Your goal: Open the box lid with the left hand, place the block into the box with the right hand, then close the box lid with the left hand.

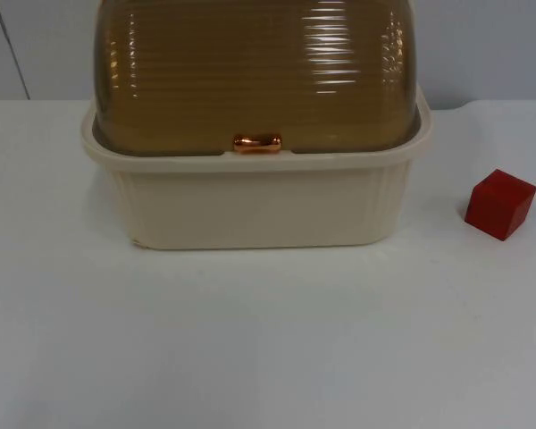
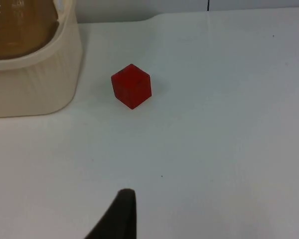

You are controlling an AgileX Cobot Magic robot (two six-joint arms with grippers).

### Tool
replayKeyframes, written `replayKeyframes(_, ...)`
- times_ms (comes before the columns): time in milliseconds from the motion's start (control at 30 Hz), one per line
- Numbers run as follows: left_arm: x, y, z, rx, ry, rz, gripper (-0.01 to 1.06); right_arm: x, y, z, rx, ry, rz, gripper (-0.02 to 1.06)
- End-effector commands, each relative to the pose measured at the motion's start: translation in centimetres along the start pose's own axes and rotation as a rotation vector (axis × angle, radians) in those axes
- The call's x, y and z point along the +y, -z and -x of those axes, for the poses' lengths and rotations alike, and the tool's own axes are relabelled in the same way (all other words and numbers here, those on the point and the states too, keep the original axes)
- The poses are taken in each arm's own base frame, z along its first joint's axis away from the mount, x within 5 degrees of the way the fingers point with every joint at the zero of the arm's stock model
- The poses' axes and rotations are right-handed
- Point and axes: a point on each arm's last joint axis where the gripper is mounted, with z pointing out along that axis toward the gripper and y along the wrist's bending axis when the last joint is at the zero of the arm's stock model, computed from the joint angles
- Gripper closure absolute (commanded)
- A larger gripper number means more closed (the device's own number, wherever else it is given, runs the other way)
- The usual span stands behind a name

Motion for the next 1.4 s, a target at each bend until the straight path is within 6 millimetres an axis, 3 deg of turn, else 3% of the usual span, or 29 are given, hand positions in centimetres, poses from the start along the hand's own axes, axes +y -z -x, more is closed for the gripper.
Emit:
replayKeyframes(0, 0.2, 0.6, 1.5, -0.079, 0.038, 0.004, 0.00, 0.0, 0.9, 0.9, -0.064, -0.007, -0.003, 0.01)
replayKeyframes(67, 0.3, 0.8, 2.6, -0.114, 0.058, 0.003, 0.00, 0.0, 1.2, 1.7, -0.071, -0.007, -0.003, 0.01)
replayKeyframes(133, 0.5, 0.6, 6.3, -0.198, 0.092, -0.002, 0.00, -0.3, 1.6, 5.0, -0.097, 0.019, -0.048, 0.01)
replayKeyframes(167, 0.6, 0.5, 9.2, -0.252, 0.104, -0.006, 0.00, -0.4, 1.9, 6.5, -0.111, 0.030, -0.066, 0.01)
replayKeyframes(233, 0.6, 0.1, 10.0, -0.255, 0.100, -0.008, 0.00, -0.4, 1.8, 7.4, -0.107, 0.035, -0.072, 0.01)
replayKeyframes(333, 0.7, -1.0, 15.6, -0.284, 0.097, -0.017, 0.00, -0.4, 2.1, 12.2, -0.169, 0.039, -0.087, 0.01)
replayKeyframes(433, 0.7, -2.7, 19.9, -0.278, 0.094, -0.019, 0.00, -0.2, 1.5, 16.7, -0.217, 0.015, -0.084, 0.01)
replayKeyframes(467, 0.7, -2.7, 19.9, -0.278, 0.094, -0.019, 0.00, -0.2, 1.5, 16.7, -0.217, 0.015, -0.084, 0.01)
replayKeyframes(567, 0.5, -4.5, 22.7, -0.274, 0.094, -0.031, 0.00, -0.1, 0.3, 20.2, -0.190, 0.006, -0.085, 0.01)
replayKeyframes(700, -0.8, -6.9, 23.6, -0.235, 0.039, -0.086, 0.00, -0.1, -2.0, 22.7, -0.177, 0.009, -0.084, 0.01)
replayKeyframes(733, -0.8, -6.9, 23.6, -0.235, 0.039, -0.086, 0.00, -0.1, -2.0, 22.7, -0.177, 0.009, -0.084, 0.01)
replayKeyframes(867, -1.8, -9.5, 23.9, -0.204, -0.036, -0.103, 0.00, -0.1, -6.1, 23.5, -0.093, -0.004, -0.086, 0.01)
replayKeyframes(900, -1.8, -9.5, 23.9, -0.204, -0.036, -0.103, 0.00, -0.1, -6.1, 23.5, -0.093, -0.004, -0.086, 0.01)
replayKeyframes(1067, -2.6, -12.3, 23.9, -0.159, -0.024, -0.121, 0.00, 0.0, -10.3, 24.0, -0.045, -0.011, -0.076, 0.01)
replayKeyframes(1100, -2.6, -12.3, 23.9, -0.159, -0.024, -0.121, 0.00, 0.0, -10.3, 24.0, -0.045, -0.011, -0.076, 0.01)
replayKeyframes(1200, -3.3, -15.0, 23.0, -0.026, -0.020, -0.136, 0.00, 0.0, -12.1, 23.6, 0.031, -0.010, -0.078, 0.01)
replayKeyframes(1367, -5.1, -18.7, 20.6, 0.203, -0.223, -0.197, 0.00, 0.0, -12.5, 23.7, 0.019, 0.021, -0.077, 0.01)
